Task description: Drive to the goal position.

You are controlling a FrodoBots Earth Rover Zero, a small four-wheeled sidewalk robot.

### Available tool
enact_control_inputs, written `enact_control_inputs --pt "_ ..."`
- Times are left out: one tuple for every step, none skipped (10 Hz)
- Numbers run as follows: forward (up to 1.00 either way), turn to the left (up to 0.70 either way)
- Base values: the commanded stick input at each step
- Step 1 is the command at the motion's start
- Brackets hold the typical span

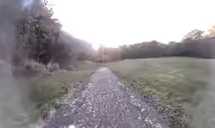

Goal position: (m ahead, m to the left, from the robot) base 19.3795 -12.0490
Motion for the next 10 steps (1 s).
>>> enact_control_inputs --pt "0.70 0.00" --pt "0.70 0.00" --pt "0.70 0.00" --pt "0.70 0.09" --pt "0.70 0.14" --pt "0.70 0.14" --pt "0.70 0.14" --pt "0.70 0.14" --pt "0.70 0.14" --pt "0.70 0.14"
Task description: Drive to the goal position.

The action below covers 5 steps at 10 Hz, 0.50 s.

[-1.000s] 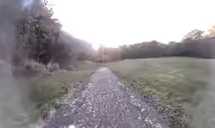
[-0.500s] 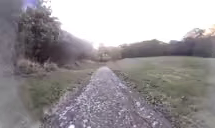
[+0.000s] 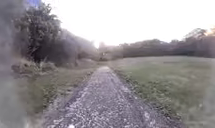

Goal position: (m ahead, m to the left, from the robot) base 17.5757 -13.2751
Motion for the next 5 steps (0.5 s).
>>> enact_control_inputs --pt "0.70 0.14" --pt "0.70 0.14" --pt "0.70 0.14" --pt "0.70 0.14" --pt "0.70 0.14"
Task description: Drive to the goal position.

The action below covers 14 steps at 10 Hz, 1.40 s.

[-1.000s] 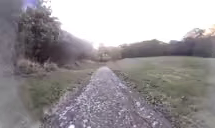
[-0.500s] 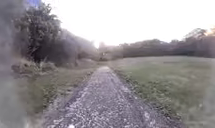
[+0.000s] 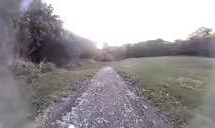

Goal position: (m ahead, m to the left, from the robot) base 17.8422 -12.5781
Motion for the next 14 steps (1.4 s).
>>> enact_control_inputs --pt "0.70 0.06" --pt "0.70 0.00" --pt "0.70 0.00" --pt "0.70 0.00" --pt "0.70 0.00" --pt "0.70 0.00" --pt "0.70 -0.06" --pt "0.70 -0.11" --pt "0.70 -0.14" --pt "0.70 -0.14" --pt "0.70 -0.14" --pt "0.70 -0.14" --pt "0.70 -0.14" --pt "0.70 -0.14"
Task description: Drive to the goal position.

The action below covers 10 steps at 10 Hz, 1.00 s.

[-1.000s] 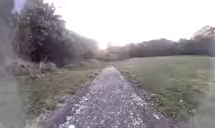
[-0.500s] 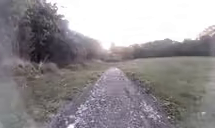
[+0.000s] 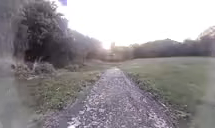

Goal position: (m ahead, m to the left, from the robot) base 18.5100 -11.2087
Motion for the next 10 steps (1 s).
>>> enact_control_inputs --pt "0.70 -0.14" --pt "0.70 -0.14" --pt "0.70 -0.14" --pt "0.70 -0.14" --pt "0.70 0.00" --pt "0.70 0.00" --pt "0.70 0.00" --pt "0.70 0.00" --pt "0.70 0.00" --pt "0.70 0.00"
